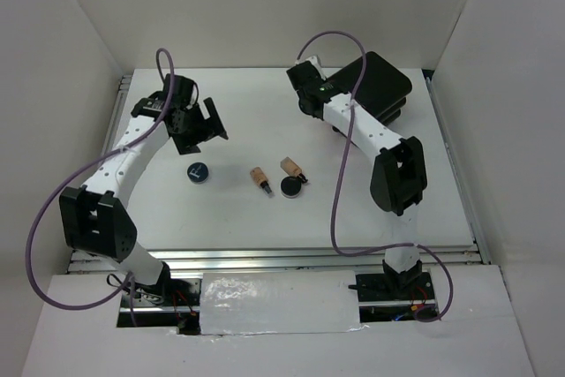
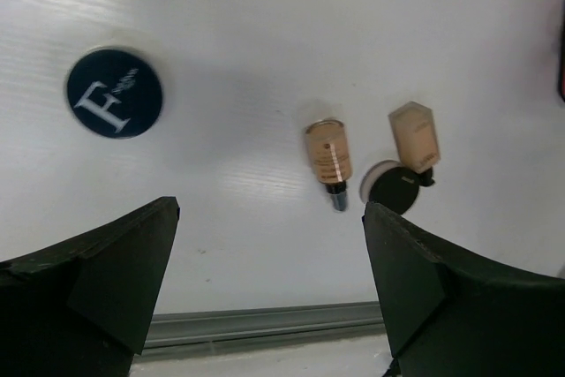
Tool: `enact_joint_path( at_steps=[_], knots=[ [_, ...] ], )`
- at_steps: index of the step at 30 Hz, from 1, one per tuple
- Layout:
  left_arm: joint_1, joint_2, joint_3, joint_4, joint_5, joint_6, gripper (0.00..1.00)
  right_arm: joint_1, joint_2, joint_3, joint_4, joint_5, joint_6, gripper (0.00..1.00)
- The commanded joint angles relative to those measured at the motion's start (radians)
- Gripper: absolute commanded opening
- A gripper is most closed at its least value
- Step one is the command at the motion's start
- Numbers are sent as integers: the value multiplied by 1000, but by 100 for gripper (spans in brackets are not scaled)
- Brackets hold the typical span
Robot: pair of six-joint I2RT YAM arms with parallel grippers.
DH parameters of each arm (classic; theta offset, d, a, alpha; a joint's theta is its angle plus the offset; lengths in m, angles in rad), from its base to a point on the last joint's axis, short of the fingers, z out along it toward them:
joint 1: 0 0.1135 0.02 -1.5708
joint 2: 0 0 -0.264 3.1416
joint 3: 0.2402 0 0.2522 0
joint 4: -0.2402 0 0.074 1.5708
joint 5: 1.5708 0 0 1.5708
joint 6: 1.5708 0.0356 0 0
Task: Organize the makeup
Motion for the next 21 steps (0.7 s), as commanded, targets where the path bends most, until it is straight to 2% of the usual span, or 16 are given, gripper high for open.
enact_joint_path(
  at_steps=[1,7,8,9,12,13,16,20,21],
  knots=[
    [-32,38,32,143,126,-40,99,16,-80,17,-111,-79,128,29],
    [-135,219,83,396,267,-174,100,18,-210,18,-222,-151,319,37],
    [-160,247,94,434,286,-219,99,18,-268,22,-235,-184,390,43],
    [-171,273,103,480,310,-246,99,18,-310,12,-243,-210,426,62],
    [-220,385,175,652,349,-345,99,16,-500,-76,-193,-293,512,76],
    [-243,443,196,722,355,-387,99,16,-589,-113,-185,-303,540,78],
    [-285,556,273,826,360,-454,99,16,-697,-153,-174,-336,567,82],
    [-329,695,308,1133,381,-666,98,15,-876,-202,-165,-421,603,84],
    [-349,753,347,1166,377,-692,97,15,-907,-230,-159,-437,618,84]
  ],
)
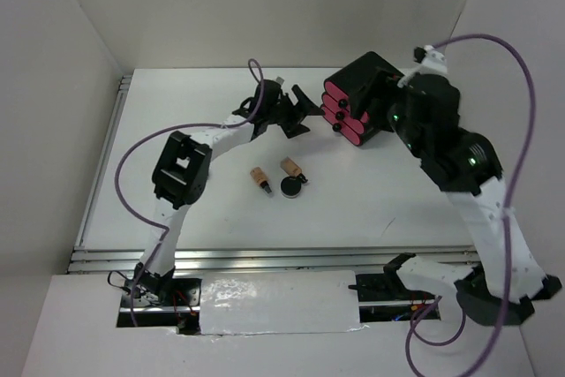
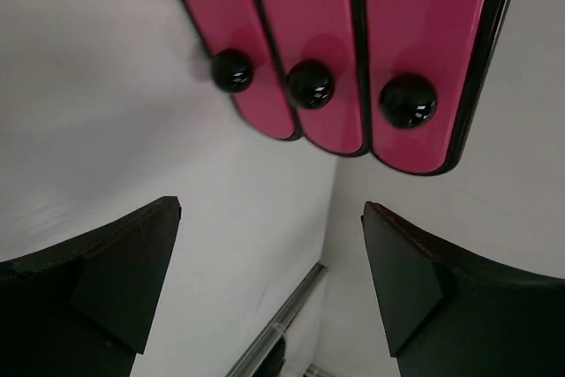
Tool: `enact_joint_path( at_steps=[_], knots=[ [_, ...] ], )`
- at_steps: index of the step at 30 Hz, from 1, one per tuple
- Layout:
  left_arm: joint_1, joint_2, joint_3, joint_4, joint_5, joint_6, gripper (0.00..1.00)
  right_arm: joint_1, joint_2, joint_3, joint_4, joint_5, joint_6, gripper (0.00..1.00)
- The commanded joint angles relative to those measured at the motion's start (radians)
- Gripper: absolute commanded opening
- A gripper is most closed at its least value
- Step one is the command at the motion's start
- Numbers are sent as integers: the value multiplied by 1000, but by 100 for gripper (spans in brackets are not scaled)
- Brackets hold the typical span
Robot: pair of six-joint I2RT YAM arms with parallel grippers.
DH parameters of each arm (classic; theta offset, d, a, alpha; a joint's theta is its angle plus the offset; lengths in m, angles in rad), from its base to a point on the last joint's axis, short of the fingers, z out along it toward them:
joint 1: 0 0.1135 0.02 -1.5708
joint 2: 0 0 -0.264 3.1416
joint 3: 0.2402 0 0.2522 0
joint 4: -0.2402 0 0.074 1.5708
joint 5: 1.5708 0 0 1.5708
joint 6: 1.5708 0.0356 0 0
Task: Organize the makeup
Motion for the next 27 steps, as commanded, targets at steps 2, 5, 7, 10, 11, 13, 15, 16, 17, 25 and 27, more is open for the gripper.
enact_joint_path(
  at_steps=[2,5,7,10,11,13,15,16,17,25,27],
  knots=[
    [-55,156,121,293,13,-218,95,1,-131,-90,21,-116,79,84],
    [-88,257,245,296,-13,-261,92,1,-200,-101,13,-156,84,85],
    [-104,307,307,311,-48,-280,88,4,-227,-76,-4,-164,71,85],
    [-114,371,380,313,-74,-312,79,-1,-244,-27,-40,-161,42,85],
    [-116,383,402,308,-80,-318,79,2,-247,-18,-53,-159,35,85],
    [-119,402,401,331,-96,-333,74,-1,-258,5,-59,-165,22,85],
    [-119,405,393,350,-103,-337,69,1,-269,10,-54,-170,10,85],
    [-119,406,393,344,-106,-338,66,1,-276,10,-54,-171,9,85],
    [-119,406,394,344,-108,-337,66,-1,-280,7,-51,-171,4,85],
    [-107,390,374,339,-116,-288,63,2,-283,-21,-28,-200,4,85],
    [-99,388,368,347,-116,-280,61,1,-283,-24,-25,-210,7,85]
  ],
)
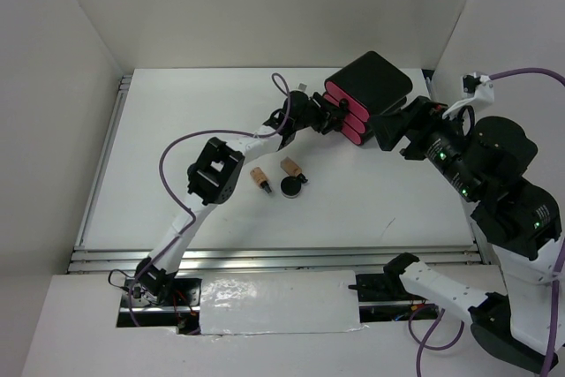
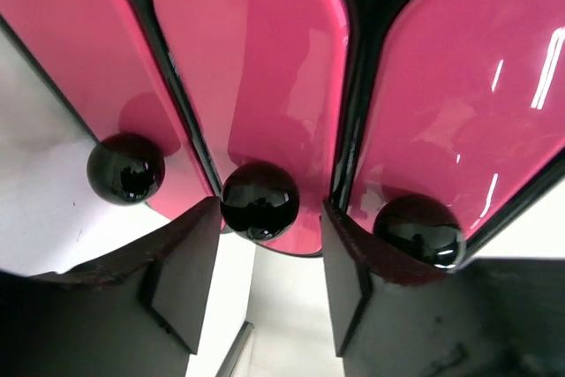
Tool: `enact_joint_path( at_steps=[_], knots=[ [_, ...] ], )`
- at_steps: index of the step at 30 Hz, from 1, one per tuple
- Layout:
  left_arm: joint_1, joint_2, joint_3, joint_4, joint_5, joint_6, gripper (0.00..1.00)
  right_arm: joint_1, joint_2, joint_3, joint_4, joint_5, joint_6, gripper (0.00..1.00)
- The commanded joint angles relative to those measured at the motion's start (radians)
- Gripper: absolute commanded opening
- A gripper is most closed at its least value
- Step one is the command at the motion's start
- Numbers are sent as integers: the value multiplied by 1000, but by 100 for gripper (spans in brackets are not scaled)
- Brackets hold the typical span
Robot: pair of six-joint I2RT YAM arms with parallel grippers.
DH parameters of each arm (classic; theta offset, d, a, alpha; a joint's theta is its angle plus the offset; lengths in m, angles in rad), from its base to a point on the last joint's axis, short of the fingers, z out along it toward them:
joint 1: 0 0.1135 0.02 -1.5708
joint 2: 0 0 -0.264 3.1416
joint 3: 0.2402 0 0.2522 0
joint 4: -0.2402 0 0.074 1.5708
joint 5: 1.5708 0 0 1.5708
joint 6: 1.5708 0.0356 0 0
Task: Organize the makeup
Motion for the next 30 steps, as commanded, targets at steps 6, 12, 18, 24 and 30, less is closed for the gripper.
enact_joint_path(
  at_steps=[6,12,18,24,30],
  knots=[
    [30,-1,6,122,-19,31,46,1,12,16,20,-39,-10,85],
    [36,-7,-4,153,-9,30,31,1,20,23,26,-48,-5,85],
    [57,-90,-107,189,2,56,23,1,23,-1,50,-70,7,85],
    [74,-187,-276,232,11,79,20,3,35,-17,69,-99,13,84],
    [100,-280,-406,280,17,88,20,3,43,-29,84,-125,13,84]
  ],
)
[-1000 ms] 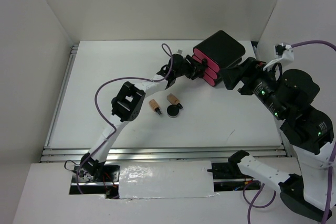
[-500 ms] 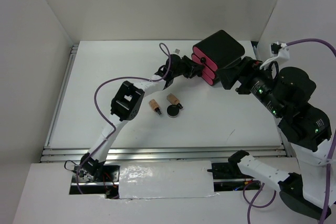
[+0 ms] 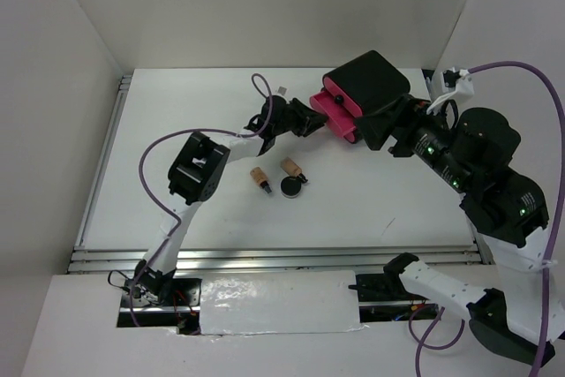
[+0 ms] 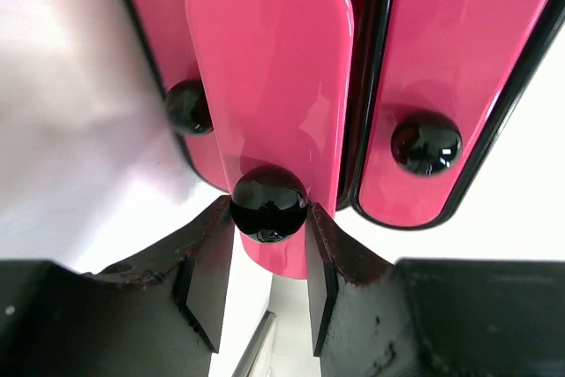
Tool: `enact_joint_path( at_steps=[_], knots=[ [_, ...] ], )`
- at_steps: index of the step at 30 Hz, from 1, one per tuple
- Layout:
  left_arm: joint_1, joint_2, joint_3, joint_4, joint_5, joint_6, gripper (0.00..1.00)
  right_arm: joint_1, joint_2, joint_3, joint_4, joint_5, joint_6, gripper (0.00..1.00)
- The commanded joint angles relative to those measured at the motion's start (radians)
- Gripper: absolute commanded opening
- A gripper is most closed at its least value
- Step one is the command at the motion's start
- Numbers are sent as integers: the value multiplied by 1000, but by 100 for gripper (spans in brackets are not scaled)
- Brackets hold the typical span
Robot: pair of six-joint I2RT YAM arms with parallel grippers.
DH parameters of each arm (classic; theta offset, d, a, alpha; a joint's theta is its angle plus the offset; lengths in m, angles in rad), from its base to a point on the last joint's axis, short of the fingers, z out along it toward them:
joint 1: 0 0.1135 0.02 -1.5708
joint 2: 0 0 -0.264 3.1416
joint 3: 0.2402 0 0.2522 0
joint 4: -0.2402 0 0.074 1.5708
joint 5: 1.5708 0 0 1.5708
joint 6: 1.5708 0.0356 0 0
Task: Organize the makeup
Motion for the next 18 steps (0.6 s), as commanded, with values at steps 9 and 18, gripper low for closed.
enact_joint_path(
  at_steps=[9,18],
  knots=[
    [44,-172,-161,105,-15,56,67,5,31,-21,72,-70,15,84],
    [77,-305,-180,-88,-41,191,99,5,57,-15,78,-116,14,85]
  ],
)
